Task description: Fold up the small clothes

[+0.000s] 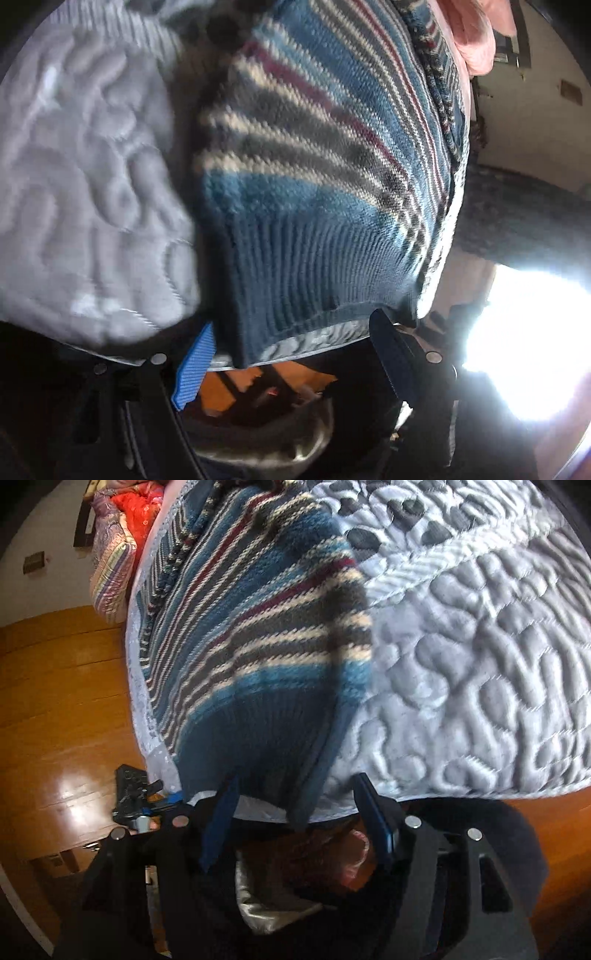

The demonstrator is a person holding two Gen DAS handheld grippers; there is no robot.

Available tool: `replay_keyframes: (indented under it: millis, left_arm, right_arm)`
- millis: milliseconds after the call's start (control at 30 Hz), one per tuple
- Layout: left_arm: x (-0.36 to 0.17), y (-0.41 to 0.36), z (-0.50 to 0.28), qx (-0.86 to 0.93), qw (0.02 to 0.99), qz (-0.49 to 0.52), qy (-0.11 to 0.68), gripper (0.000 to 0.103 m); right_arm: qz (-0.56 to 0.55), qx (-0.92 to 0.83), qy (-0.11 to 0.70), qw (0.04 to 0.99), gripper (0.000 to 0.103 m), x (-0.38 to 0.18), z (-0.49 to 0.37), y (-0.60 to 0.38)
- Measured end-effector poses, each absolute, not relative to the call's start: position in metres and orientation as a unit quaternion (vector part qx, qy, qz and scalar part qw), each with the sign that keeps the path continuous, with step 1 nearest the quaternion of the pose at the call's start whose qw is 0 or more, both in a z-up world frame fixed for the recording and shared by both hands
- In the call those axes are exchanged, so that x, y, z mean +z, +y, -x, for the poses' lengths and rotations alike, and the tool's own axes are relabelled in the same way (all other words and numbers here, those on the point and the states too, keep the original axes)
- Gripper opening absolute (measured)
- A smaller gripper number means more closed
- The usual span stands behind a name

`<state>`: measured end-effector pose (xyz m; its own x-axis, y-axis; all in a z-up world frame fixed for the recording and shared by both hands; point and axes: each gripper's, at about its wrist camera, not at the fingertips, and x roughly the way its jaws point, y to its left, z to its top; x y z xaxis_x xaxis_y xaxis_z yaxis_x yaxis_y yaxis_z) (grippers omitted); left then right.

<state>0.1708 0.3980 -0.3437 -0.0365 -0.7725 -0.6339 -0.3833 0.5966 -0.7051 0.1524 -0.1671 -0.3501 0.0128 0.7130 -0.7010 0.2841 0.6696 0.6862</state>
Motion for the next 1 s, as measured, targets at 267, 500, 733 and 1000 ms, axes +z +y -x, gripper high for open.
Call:
replay_keyframes:
  millis: [267,500,733,1000]
  left_arm:
    - [-0.345,0.399,-0.161,-0.161,0.565,0.443,0.677,0.021]
    - [-0.323,0.402,-0.153,-0.171,0.591,0.458,0.642,0.009]
    - [-0.267,0.426,-0.153,-0.196,0.627,0.49,0.572,0.008]
    - [-0.211,0.432,-0.199,-0.217,0.662,0.475,0.538,0.008]
  right_arm:
    - [-0.394,0.177,0.682,0.59,0.047,-0.357,-0.14,-0.172]
    - [-0.385,0.176,0.663,0.617,0.007,-0.347,-0.135,-0.171]
    - [-0.398,0.214,0.602,0.659,0.006,-0.293,-0.13,-0.184]
    - [-0.387,0.243,0.556,0.695,0.006,-0.233,-0.168,-0.185]
